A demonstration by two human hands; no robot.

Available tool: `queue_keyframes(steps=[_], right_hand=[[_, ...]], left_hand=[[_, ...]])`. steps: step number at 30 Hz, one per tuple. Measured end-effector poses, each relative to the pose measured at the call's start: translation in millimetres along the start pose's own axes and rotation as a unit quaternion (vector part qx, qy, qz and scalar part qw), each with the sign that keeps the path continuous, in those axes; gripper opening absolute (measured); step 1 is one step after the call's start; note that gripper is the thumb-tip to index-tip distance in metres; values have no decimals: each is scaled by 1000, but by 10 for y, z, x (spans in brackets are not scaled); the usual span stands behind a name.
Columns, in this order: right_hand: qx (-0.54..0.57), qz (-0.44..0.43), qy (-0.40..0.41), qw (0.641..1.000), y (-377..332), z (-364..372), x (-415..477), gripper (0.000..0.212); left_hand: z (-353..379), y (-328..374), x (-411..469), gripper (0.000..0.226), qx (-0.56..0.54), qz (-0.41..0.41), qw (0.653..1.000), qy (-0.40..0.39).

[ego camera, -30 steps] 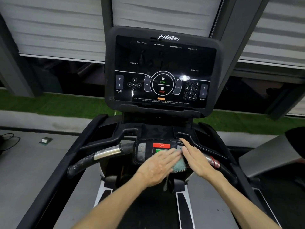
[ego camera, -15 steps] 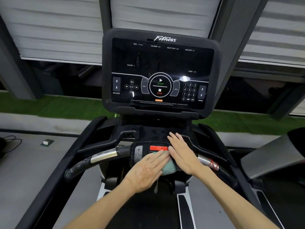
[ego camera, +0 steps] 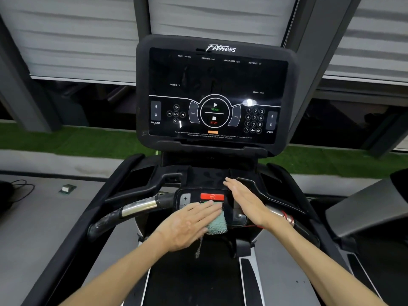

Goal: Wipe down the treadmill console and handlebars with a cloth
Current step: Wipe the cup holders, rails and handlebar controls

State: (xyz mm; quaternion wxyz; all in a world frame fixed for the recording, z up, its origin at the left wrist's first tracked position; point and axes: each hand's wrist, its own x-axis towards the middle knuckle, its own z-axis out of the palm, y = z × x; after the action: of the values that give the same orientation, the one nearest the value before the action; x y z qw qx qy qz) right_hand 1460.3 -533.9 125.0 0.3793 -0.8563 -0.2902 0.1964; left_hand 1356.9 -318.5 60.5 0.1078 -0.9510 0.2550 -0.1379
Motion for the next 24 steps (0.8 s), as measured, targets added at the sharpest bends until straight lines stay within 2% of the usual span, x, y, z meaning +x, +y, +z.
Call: queue_keyframes(steps=[8, 17, 21, 24], right_hand=[[-93, -17, 8, 996, 56, 32, -16, 52], [-78, -11, 29, 996, 31, 74, -6, 53], [-85, -9, 33, 996, 28, 83, -19, 54], [-96, -15, 42, 994, -6, 92, -32, 52]], left_hand=[[-40, -193, -168, 63, -5, -28, 1000, -9], [-125, -270, -41, 63, -11, -86, 996, 14], [-63, -177, -232, 61, -35, -135, 990, 19], [14, -99, -434, 59, -49, -141, 988, 24]])
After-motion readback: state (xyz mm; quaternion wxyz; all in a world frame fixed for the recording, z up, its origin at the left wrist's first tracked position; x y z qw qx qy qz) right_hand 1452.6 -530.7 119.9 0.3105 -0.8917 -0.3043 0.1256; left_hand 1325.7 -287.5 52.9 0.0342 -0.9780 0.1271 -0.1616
